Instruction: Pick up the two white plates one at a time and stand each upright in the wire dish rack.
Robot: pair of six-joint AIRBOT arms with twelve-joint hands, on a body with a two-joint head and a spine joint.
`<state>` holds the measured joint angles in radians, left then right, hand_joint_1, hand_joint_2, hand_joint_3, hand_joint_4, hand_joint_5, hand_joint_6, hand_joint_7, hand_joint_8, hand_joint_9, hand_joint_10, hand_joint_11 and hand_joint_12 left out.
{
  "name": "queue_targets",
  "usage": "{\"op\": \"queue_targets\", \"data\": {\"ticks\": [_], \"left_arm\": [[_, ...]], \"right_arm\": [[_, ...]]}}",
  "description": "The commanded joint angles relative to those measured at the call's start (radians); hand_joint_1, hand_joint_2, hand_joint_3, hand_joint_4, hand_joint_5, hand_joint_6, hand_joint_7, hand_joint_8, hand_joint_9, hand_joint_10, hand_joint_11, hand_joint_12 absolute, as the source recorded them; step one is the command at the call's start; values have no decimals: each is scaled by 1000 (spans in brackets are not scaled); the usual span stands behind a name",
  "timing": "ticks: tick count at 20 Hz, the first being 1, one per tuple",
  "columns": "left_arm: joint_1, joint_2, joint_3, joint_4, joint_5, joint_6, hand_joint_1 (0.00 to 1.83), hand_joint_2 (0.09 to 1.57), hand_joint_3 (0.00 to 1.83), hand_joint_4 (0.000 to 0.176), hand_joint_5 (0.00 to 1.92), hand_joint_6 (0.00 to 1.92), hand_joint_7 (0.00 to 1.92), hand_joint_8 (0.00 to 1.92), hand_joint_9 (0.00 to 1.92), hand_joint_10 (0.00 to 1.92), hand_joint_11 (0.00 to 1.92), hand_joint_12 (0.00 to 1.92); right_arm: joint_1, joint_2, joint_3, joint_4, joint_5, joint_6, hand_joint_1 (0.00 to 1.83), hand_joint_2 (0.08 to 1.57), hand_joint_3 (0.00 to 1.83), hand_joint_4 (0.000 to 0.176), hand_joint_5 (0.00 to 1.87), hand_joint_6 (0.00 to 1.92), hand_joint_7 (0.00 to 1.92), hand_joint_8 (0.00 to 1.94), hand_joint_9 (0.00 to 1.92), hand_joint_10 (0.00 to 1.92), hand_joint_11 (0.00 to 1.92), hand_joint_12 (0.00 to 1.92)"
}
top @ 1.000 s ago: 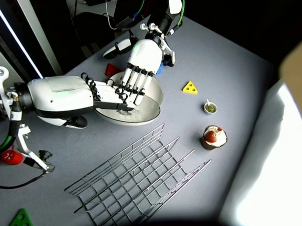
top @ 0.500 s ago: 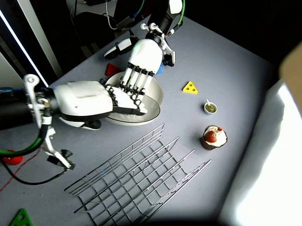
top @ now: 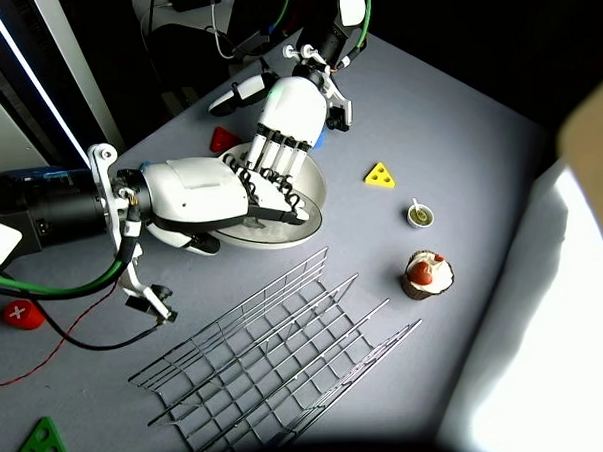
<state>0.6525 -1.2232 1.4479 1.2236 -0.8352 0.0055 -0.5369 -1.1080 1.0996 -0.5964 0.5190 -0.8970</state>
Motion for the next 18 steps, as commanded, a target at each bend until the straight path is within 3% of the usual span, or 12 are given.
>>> {"op": "queue_targets", "data": {"ticks": [1, 7, 8, 9, 10, 11, 14, 16, 18], "left_arm": [[7, -3, -4, -15, -4, -6, 47, 871, 0, 0, 102, 1, 106, 2, 87, 2, 76, 7], [8, 4, -12, -18, -4, -6, 61, 867, 0, 0, 114, 3, 116, 4, 104, 5, 90, 11], [9, 4, -14, -18, -3, -6, 49, 866, 0, 0, 118, 4, 126, 7, 119, 10, 100, 14], [10, 5, -16, -18, -2, -6, 47, 865, 0, 0, 116, 3, 120, 3, 112, 6, 96, 12], [12, 6, -19, -20, -1, -6, 27, 866, 0, 0, 102, 0, 96, 0, 92, 1, 86, 8], [12, 7, -22, -20, 0, -6, 29, 870, 1, 0, 89, 0, 83, 0, 77, 0, 85, 7], [4, 28, -38, -46, -8, -6, 65, 868, 0, 0, 98, 3, 94, 3, 81, 1, 75, 2], [-8, 48, -44, -74, -14, -6, 39, 872, 2, 0, 62, 0, 72, 0, 60, 0, 48, 0], [-22, 73, -48, -109, -25, -6, 58, 866, 0, 0, 76, 6, 85, 6, 78, 8, 80, 14]], "right_arm": [[2, -7, -13, 13, 140, 0, 1309, 984, 1, 0, 472, 4, 469, 6, 458, 9, 470, 114], [6, 1, -32, -3, 149, 2, 1347, 1042, 1, 0, 838, 7, 830, 6, 850, 9, 878, 154], [7, 2, -35, -3, 149, 2, 1469, 1024, 1, 0, 991, 713, 1252, 26, 1107, 464, 1008, 1028], [8, 3, -37, -3, 149, 2, 1499, 1006, 0, 0, 1071, 760, 1339, 61, 1276, 360, 1029, 1200], [8, 3, -37, -3, 151, 2, 1506, 996, 0, 0, 1101, 736, 1376, 32, 1362, 271, 1026, 1265], [8, 4, -35, -2, 154, 2, 1505, 1000, 1, 0, 1130, 655, 1381, 18, 1327, 353, 1000, 1306], [13, 5, -32, 9, 156, 3, 1505, 1000, 0, 0, 1129, 655, 1383, 22, 1299, 414, 1011, 1312], [28, 7, -35, 20, 157, 11, 1506, 998, 0, 0, 1133, 647, 1386, 23, 1337, 336, 1004, 1319], [39, 7, -43, 27, 157, 42, 1503, 1006, 2, 0, 1129, 683, 1380, 12, 1268, 454, 979, 1346]]}}
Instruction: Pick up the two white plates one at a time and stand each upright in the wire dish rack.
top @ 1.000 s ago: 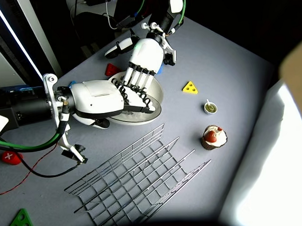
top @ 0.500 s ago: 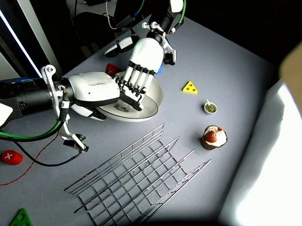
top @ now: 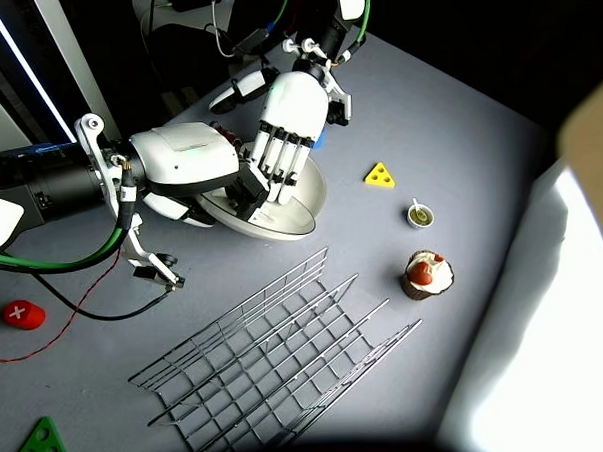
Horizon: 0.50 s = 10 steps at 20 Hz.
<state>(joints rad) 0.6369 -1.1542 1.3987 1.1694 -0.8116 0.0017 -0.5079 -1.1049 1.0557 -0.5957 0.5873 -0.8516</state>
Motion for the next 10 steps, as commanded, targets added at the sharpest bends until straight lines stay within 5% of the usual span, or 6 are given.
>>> {"op": "queue_targets", "data": {"ticks": [1, 8, 10], "left_arm": [[-13, 15, -1, -67, -54, -2, 82, 864, 0, 0, 90, 10, 100, 10, 91, 11, 82, 15], [-93, 110, -6, -89, -84, -2, 58, 872, 1, 0, 102, 7, 103, 4, 91, 3, 75, 9], [-105, 130, -6, -68, -94, -2, 27, 875, 2, 0, 90, 1, 97, 1, 84, 0, 79, 10]], "right_arm": [[19, 4, -6, 28, 86, 3, 1503, 1009, 1, 0, 1124, 711, 1377, 9, 1245, 492, 976, 1348], [136, 4, -74, 76, 62, 109, 1506, 1001, 0, 0, 1137, 662, 1374, 15, 1332, 345, 987, 1327], [162, 12, -85, 99, 60, 136, 1504, 1008, 1, 0, 1120, 705, 1365, 9, 1286, 435, 976, 1339]]}}
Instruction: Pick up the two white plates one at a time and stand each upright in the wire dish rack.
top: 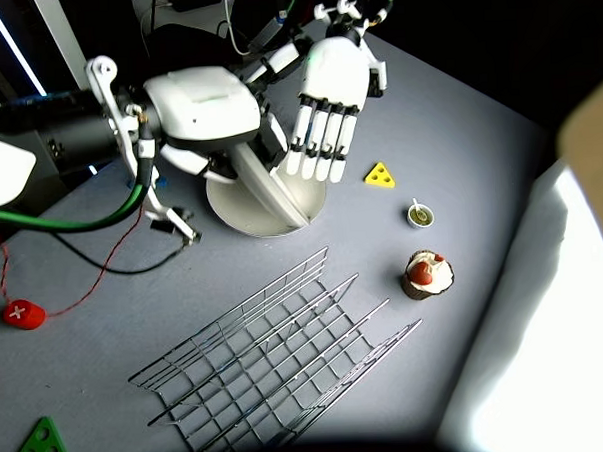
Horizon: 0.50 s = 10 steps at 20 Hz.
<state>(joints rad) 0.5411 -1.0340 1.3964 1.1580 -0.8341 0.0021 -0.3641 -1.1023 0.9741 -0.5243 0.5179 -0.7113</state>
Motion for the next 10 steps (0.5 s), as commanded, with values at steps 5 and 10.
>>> {"op": "queue_targets", "data": {"ticks": [5, 10], "left_arm": [[-32, 45, -3, -12, -77, -2, 44, 874, 1, 0, 109, 6, 109, 4, 97, 5, 80, 9], [-44, 71, -4, 4, -62, -2, 45, 878, 1, 0, 63, 4, 65, 5, 52, 1, 40, 1]], "right_arm": [[84, 27, -9, 40, 126, 199, 1502, 1017, 1, 0, 1095, 816, 1344, 9, 1206, 534, 1001, 1291], [175, 64, 0, 111, 120, 434, 1497, 1048, 0, 0, 949, 1019, 1127, 492, 1133, 650, 1006, 1301]]}}
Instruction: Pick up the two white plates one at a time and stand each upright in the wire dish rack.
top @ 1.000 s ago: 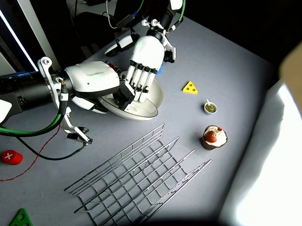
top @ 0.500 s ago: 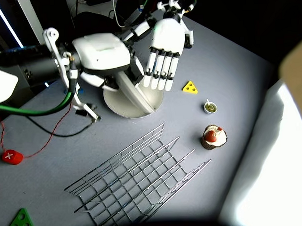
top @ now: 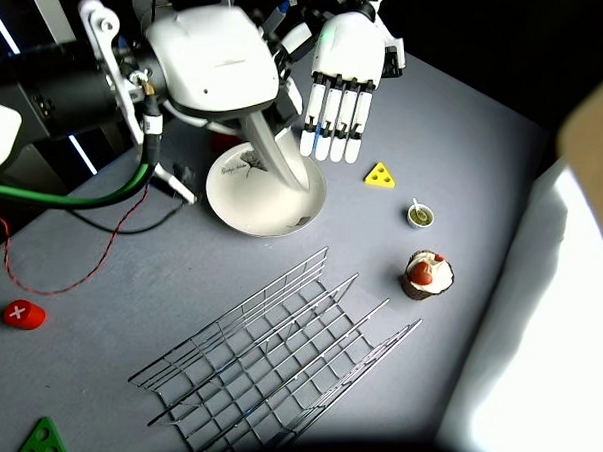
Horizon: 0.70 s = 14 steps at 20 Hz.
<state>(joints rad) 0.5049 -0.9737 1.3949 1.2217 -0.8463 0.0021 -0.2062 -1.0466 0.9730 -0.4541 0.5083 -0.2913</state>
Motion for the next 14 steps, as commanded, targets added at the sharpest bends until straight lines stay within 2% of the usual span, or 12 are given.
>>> {"op": "queue_targets", "data": {"ticks": [1, 3, 4, 5, 6, 7, 8, 9, 13, 14], "left_arm": [[-8, 15, -5, -59, -50, -2, 45, 878, 1, 0, 63, 4, 65, 5, 52, 1, 40, 1], [-8, 34, -24, -56, -48, -2, 53, 883, 3, 0, 75, 8, 72, 7, 56, 3, 34, 2], [-8, 43, -33, -51, -44, -2, 41, 884, 3, 0, 45, 1, 46, 1, 42, 0, 32, 1], [-9, 50, -39, -46, -40, -2, 41, 884, 3, 0, 45, 1, 46, 1, 42, 0, 32, 1], [-9, 56, -43, -36, -37, -2, 37, 885, 3, 0, 39, 0, 37, 0, 37, 0, 34, 2], [-10, 61, -45, -32, -35, -2, 37, 885, 3, 0, 39, 0, 37, 0, 37, 0, 34, 2], [-10, 66, -44, -23, -30, -2, 52, 881, 0, 0, 59, 8, 69, 12, 67, 11, 53, 10], [-10, 70, -43, -14, -24, -2, 56, 880, 0, 0, 79, 5, 96, 7, 88, 7, 72, 15], [-3, 75, -26, 30, 5, -2, 32, 887, 3, 0, 58, 0, 80, 0, 95, 1, 62, 5], [0, 76, -24, 37, 14, -2, 54, 888, 2, 0, 68, 4, 82, 2, 99, 2, 65, 6]], "right_arm": [[25, 15, 3, 62, 129, 33, 1497, 1048, 0, 0, 949, 1019, 1127, 492, 1133, 650, 1006, 1301], [42, 30, 15, 116, 127, 82, 1496, 1049, 0, 0, 959, 1008, 1122, 496, 1130, 661, 992, 1324], [48, 36, 24, 138, 119, 120, 1499, 1034, 1, 0, 992, 941, 1168, 433, 1177, 579, 1002, 1311], [54, 40, 32, 143, 109, 162, 1499, 1034, 1, 0, 992, 941, 1168, 433, 1177, 579, 1002, 1311], [59, 44, 44, 144, 104, 206, 1489, 1105, 0, 0, 851, 1101, 1012, 677, 1024, 801, 862, 1470], [67, 48, 57, 148, 92, 251, 1489, 1105, 0, 0, 851, 1101, 1012, 677, 1024, 801, 862, 1470], [77, 49, 72, 149, 79, 292, 1496, 1055, 0, 0, 957, 1011, 1120, 504, 1119, 663, 958, 1361], [84, 49, 85, 152, 74, 315, 1499, 1038, 0, 0, 957, 1009, 1182, 400, 1168, 578, 1019, 1278], [102, 53, 126, 172, 31, 420, 1501, 1030, 0, 0, 974, 969, 1196, 368, 1212, 519, 1032, 1265], [111, 53, 136, 175, 19, 444, 1492, 1098, 0, 0, 846, 1111, 1023, 651, 1045, 766, 882, 1444]]}}
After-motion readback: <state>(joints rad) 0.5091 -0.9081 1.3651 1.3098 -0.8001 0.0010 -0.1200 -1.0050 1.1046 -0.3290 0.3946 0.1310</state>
